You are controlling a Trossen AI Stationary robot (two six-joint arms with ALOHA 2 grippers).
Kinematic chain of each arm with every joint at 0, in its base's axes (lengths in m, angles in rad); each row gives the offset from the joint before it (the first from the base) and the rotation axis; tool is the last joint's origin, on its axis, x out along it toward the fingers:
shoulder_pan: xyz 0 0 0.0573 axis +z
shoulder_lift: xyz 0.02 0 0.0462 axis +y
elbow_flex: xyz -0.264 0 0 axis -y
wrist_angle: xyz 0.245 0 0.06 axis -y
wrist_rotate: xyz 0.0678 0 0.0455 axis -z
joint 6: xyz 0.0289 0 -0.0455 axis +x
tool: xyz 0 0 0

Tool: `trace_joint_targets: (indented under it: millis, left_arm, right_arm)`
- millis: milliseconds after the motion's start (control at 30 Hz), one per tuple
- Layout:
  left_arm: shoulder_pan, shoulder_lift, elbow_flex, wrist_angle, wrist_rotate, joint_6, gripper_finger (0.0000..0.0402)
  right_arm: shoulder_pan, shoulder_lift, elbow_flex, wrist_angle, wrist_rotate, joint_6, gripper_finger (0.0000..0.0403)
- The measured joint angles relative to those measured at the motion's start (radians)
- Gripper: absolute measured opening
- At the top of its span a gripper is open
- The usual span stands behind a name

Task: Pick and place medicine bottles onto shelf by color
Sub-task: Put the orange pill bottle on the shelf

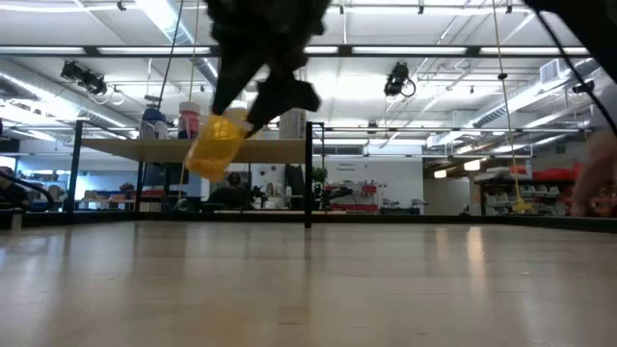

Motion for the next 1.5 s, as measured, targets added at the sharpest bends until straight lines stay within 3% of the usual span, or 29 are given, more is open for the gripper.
trace_joint_targets:
  millis: [167, 267, 700, 1100, 1500]
  left_arm:
    - [0.0, -0.02, 0.0, -0.007, -0.006, -0.001, 0.0185]
    - [0.0, -0.025, 0.0, -0.02, -0.006, -0.001, 0.0185]
    - [0.0, -0.022, 0.0, -0.106, -0.006, -0.002, 0.0185]
    - [0.0, -0.022, 0.0, -0.107, -0.006, -0.006, 0.0184]
    - [0.0, -0.022, 0.0, -0.105, -0.006, -0.01, 0.0185]
  right_arm:
    - [-0.037, 0.131, 0.242, -0.097, -0.012, -0.035, 0.0227]
    - [-0.055, 0.195, 0.317, -0.144, -0.038, -0.036, 0.0227]
    - [-0.072, 0.204, 0.287, -0.327, -0.148, 0.043, 0.0227]
    - [-0.076, 0.203, 0.275, -0.39, -0.089, 0.095, 0.0227]
    - [-0.084, 0.203, 0.249, -0.425, -0.129, 0.128, 0.0235]
